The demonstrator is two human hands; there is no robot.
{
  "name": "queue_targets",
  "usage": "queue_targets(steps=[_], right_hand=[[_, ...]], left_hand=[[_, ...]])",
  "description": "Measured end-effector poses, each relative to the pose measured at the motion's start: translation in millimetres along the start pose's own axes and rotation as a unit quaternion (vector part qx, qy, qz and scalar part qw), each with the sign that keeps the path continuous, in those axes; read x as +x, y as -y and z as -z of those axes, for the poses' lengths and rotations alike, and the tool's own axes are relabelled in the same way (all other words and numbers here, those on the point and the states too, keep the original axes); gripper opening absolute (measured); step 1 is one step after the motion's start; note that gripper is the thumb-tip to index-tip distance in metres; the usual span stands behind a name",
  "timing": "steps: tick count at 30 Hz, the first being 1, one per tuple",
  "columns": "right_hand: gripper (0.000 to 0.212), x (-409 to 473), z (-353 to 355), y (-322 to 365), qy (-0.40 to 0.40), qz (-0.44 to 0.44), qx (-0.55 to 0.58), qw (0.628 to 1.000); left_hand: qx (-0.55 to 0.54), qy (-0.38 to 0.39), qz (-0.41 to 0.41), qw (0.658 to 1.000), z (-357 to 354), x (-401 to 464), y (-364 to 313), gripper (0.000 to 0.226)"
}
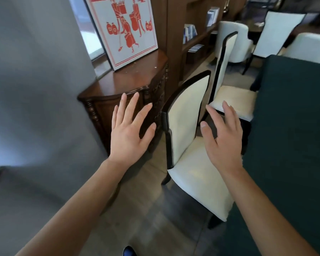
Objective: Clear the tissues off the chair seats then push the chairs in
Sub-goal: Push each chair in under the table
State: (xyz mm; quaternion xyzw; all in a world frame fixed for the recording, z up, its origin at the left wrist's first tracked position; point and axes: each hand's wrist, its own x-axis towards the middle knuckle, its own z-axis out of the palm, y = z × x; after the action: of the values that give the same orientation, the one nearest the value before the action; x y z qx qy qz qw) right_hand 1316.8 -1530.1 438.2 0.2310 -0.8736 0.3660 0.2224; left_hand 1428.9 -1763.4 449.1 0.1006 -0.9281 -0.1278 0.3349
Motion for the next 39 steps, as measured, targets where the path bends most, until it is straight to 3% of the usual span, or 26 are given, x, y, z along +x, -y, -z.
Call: queue_targets(steps=[9, 15, 27, 39], right_hand=[[0.049, 39, -27, 23, -0.070, -0.065, -0.082, 0.992], [0.054, 70, -36, 2, -0.086, -0.123, -0.115, 0.982], [0.059, 188, -74, -54, -0.120, -0.153, -0.138, 0.971], [0.054, 233, -100, -60, -0.229, -0.262, -0.228, 0.910]], left_hand=[[-0.072, 0.025, -0.086, 0.993, -28, 91, 60, 0.050], [-0.102, 0.043, -0.128, 0.986, -74, 149, 64, 0.051], [-0.098, 0.034, -0.203, 0.974, -160, 281, 55, 0.048], [-0.208, 0.072, -0.339, 0.915, -247, 393, 50, 0.052]])
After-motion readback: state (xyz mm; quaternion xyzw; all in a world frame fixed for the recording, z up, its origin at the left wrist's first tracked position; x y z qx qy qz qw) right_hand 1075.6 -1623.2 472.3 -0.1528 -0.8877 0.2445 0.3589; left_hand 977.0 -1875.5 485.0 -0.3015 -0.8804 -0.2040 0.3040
